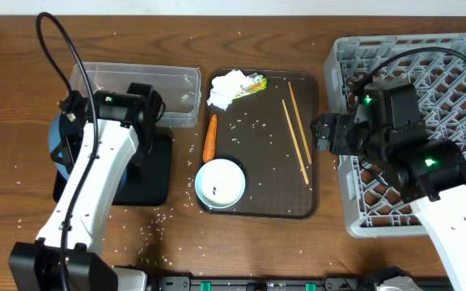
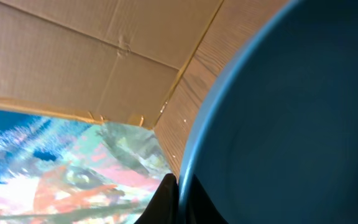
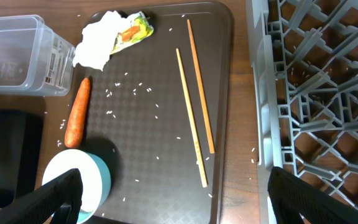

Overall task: Sort waste into correct bins and load items into the dishwasher rack
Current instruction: 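Tip the teal plate over the black tray to dump the food scraps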

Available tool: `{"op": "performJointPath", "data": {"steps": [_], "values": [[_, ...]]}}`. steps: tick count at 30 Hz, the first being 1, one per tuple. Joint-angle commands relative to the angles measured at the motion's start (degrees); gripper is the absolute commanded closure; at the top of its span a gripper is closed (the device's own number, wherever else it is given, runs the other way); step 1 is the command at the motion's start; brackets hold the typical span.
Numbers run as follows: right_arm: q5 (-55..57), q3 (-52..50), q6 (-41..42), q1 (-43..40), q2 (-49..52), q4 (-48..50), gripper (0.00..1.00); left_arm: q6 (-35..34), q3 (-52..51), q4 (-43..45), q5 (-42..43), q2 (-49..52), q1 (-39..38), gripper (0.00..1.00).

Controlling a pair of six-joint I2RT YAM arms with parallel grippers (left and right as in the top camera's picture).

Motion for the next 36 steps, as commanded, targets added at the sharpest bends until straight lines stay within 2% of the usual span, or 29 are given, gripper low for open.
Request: {"op": "performJointPath", "data": {"steps": [1,14,18,21,27,31,36], "values": [[0.55,0.17,0.57,-0.28,-0.42,0.09,0.12,2.51,1.44,0.13,-3.61,0.07,0.2,0.94],[0.57,0.17,0.74,-0.28,-0.46,-0.5,0.11,4.22,1.42,0.31,-3.08,0.11,0.15,0.94],[0.59,0.17,0.74,-0.28,-0.46,-0.24,0.11,4.42,1.4,3.19,2.78,0.26,-0.7,0.94],[0.5,0.17,1.01,-0.26,-0.46,0.24,0.12,4.7,1.38,1.09,-2.97,0.35,-0.66,0.94],[0.35,0.17,0.98,-0.26,-0.46,-0.15,0.11,4.66,1.38,-2.69,-5.03,0.37,-0.7,0.94],[0.37,0.17,0.96,-0.28,-0.46,0.42,0.11,4.68,1.38,-1.36,-2.54,0.37,-1.49,0.94],[-0.33,0.17,0.96,-0.28,-0.46,0.0,0.11,4.66,1.38,-1.22,-5.01,0.37,-1.57,0.94]]}}
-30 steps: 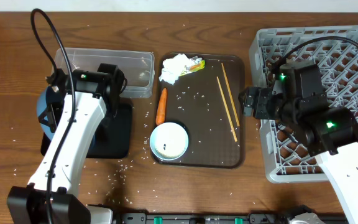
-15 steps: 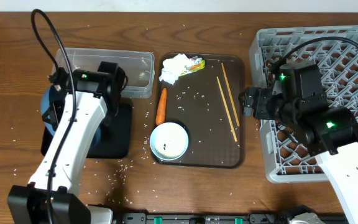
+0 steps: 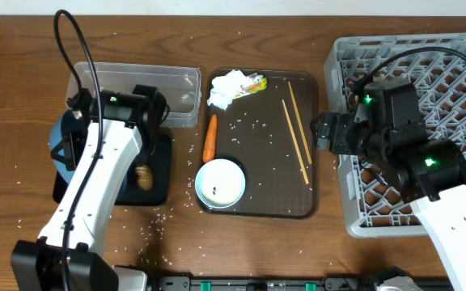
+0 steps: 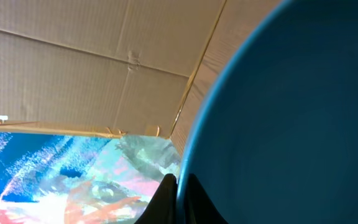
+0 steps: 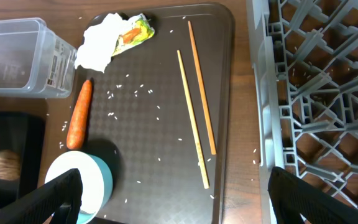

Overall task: Sort waste into correct bins and load items into the dishwasher rack
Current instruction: 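Tip the teal plate over the black tray to dump the food scraps, then hand the teal plate from the left gripper to the right gripper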

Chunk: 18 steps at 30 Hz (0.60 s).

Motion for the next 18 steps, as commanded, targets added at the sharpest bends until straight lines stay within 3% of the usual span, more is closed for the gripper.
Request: {"op": "performJointPath", "data": {"steps": [1,6,11,14,18], "values": [[-0.09,0.17,0.48,-0.28,-0.46,-0.5,0.11,-0.28,1.38,0.63,-2.25,0.15,-0.07,0.94],[-0.11,0.17,0.5,-0.28,-0.46,-0.72,0.12,-0.26,1.38,1.07,0.85,0.13,-0.07,0.94],[-0.22,0.17,0.48,-0.26,-0.46,-0.61,0.12,-0.24,4.39,2.84,14.1,-1.53,-1.95,0.94],[-1.81,0.17,-0.15,-0.26,-0.46,0.13,0.13,2.47,8.13,5.07,27.69,-3.85,-3.54,0.94],[-8.35,0.17,-3.37,-0.26,-0.46,3.1,0.15,16.57,10.05,15.17,52.04,-9.16,-6.03,0.94]]}}
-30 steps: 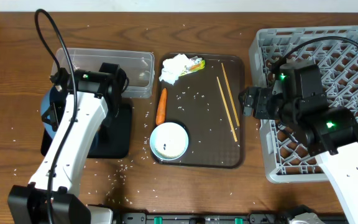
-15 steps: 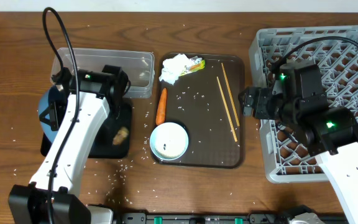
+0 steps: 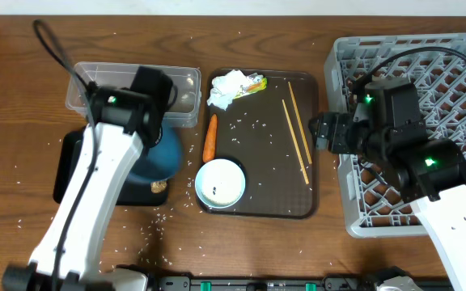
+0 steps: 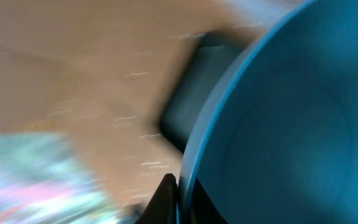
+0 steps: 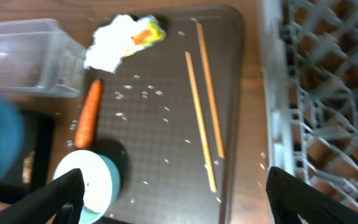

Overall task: Sort waste into correct bins and load items into the dishwasher rack
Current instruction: 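Hand the teal plate from the left gripper to the right gripper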

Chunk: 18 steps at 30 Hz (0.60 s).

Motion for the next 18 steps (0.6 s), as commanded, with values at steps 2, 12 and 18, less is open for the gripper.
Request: {"op": "performJointPath", "data": {"steps": [2,12,18], "values": [[-9.99,0.17,-4.48,-0.26,-0.46,2.91,0.17,13.27,2.67,7.87,32.11,-7.48,-3.21,0.94],[-34.67,0.17,-12.0,0.5,-0.46,10.25,0.19,14.95,2.67,14.91,33.97,-11.06,-12.96,0.94],[-27.85,0.15,-11.89,2.12,0.09,7.43,0.36,14.95,2.67,18.56,33.94,-11.13,-16.65,0.94]]}}
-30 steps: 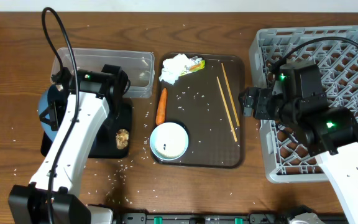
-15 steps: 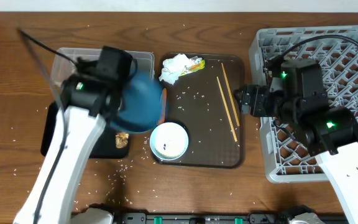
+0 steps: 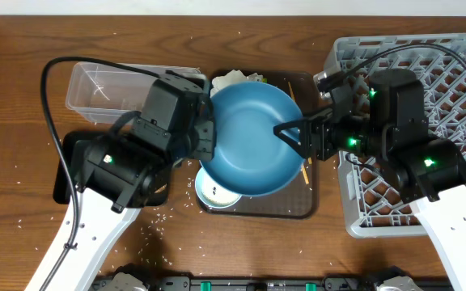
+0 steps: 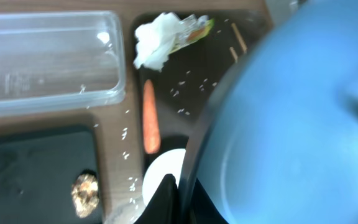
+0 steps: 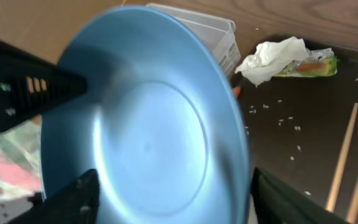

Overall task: Sort waste into correct bins and load items into the dishwasher rack
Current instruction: 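Hand the teal plate from the left gripper to the right gripper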

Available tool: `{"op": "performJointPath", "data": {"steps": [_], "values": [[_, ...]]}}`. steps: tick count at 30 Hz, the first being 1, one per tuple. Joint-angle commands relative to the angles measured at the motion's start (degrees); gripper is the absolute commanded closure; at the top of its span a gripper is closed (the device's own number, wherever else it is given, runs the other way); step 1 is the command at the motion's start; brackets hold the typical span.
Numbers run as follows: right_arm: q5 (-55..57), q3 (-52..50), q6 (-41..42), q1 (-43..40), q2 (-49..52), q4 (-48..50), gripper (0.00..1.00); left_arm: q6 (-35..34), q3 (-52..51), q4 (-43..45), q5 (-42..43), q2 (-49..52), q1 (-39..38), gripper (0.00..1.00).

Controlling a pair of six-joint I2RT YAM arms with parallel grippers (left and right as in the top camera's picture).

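Observation:
My left gripper [image 4: 179, 194] is shut on the rim of a large blue plate [image 3: 249, 139], which it holds tilted above the brown tray [image 3: 312, 212]. The plate [image 5: 145, 134] fills the right wrist view, its face turned toward my right gripper [image 5: 179, 204]. That gripper is open, one finger on either side of the plate's lower part, and whether it touches the plate cannot be told. The grey dishwasher rack [image 3: 435, 89] stands at the right. On the tray lie a carrot [image 4: 149, 124], a crumpled tissue with a wrapper [image 4: 158, 45] and chopsticks [image 5: 348, 158].
A white bowl [image 3: 213, 194] sits on the tray's near left corner, mostly under the plate. A clear plastic container [image 3: 108, 85] stands at the back left. The black bin [image 4: 23, 168] in front of it holds a brown food scrap [image 4: 84, 193]. Rice grains dot the tray and table.
The plate in my left gripper was over the black bin and is now over the tray, facing right. My right gripper has come left from the rack's edge to the plate, still open.
At first my left gripper held the blue plate tilted at the far left by the black bin. Then a food scrap lay in that bin. Then the plate hung over the bin's right side. Now it is over the tray between both grippers.

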Motion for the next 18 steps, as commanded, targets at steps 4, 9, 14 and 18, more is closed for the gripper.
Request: {"op": "performJointPath", "data": {"steps": [4,9,14,18], "values": [[15.37,0.15,2.36,1.66,0.35,-5.53,0.51,0.79,1.05,2.6,1.31,-0.11,-1.66,0.94],[15.91,0.15,1.62,1.77,0.35,-5.77,0.66,0.74,1.05,3.82,1.38,-0.15,-1.68,0.94],[15.87,0.15,1.4,1.75,0.07,-5.01,0.99,0.72,1.05,4.7,1.42,-0.85,-1.68,0.94],[18.01,0.15,0.13,1.14,-2.14,-2.64,0.99,0.72,1.05,5.11,1.38,-1.75,-1.66,0.51]]}}
